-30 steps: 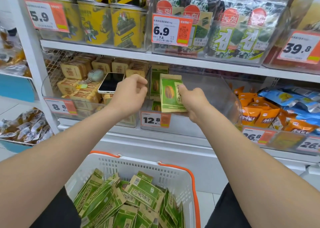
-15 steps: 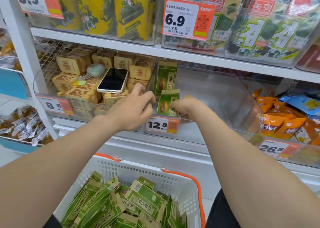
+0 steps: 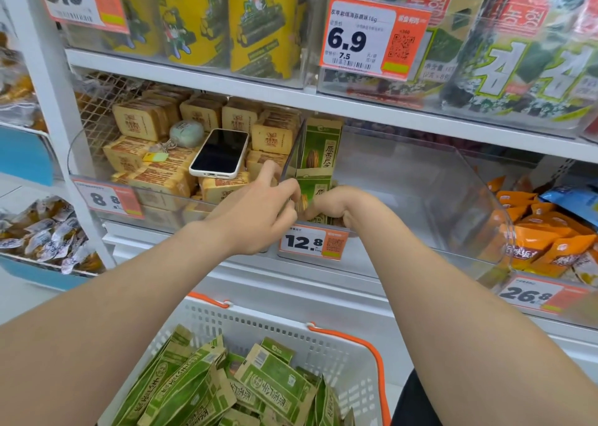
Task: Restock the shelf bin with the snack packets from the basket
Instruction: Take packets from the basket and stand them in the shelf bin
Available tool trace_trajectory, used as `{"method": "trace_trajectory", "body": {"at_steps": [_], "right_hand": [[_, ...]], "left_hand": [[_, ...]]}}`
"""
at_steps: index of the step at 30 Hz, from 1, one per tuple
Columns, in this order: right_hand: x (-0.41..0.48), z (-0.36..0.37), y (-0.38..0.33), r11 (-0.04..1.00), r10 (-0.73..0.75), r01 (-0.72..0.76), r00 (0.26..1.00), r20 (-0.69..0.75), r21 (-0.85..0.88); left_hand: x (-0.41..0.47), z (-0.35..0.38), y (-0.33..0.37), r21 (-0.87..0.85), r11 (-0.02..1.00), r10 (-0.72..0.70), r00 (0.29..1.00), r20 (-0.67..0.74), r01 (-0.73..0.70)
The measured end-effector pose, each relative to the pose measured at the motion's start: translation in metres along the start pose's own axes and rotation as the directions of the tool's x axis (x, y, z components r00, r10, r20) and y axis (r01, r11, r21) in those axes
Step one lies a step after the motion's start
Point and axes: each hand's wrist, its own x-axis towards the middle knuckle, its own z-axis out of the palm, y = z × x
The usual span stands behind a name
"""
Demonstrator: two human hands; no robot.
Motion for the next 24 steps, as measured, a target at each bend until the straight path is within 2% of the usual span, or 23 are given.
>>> {"method": "trace_trajectory", "body": {"at_steps": [3,7,11,13,16,20,24], "right_hand": [[0.006,-0.003,0.002,0.999,-0.025,0.026,0.999,-0.031,0.019],[0.017,-0.008,0.004,0.981,-0.076,0.115,0.968,-0.239,0.154],[0.022,-0.015,0.001,0.950,-0.174,0.265,0.891,-0.419,0.169],[0.028,-0.016,-0.001,0.936,-0.217,0.313,0.872,-0.439,0.159],[0.038,-0.014,0.000,0.945,-0.241,0.310,0.878,-0.415,0.108],[0.054,-0.013,0.003,0.952,-0.180,0.259,0.906,-0.383,0.165],[0.056,-0.012,-0.003,0.953,-0.179,0.266,0.882,-0.435,0.147]], "left_hand": [[0.000,-0.001,0.000,0.005,1.000,-0.005,1.000,-0.001,0.005],[0.001,0.000,-0.001,0.003,1.000,0.002,1.000,-0.005,-0.002],[0.001,0.001,-0.003,-0.006,1.000,0.006,1.000,-0.002,-0.006],[0.001,0.001,-0.003,-0.010,1.000,0.008,1.000,-0.004,-0.008],[0.001,0.000,-0.002,-0.015,1.000,0.010,1.000,-0.008,-0.010],[0.001,0.001,-0.002,-0.019,1.000,0.015,1.000,-0.020,-0.016],[0.001,0.003,-0.003,-0.012,1.000,0.020,0.999,-0.039,-0.021]]}}
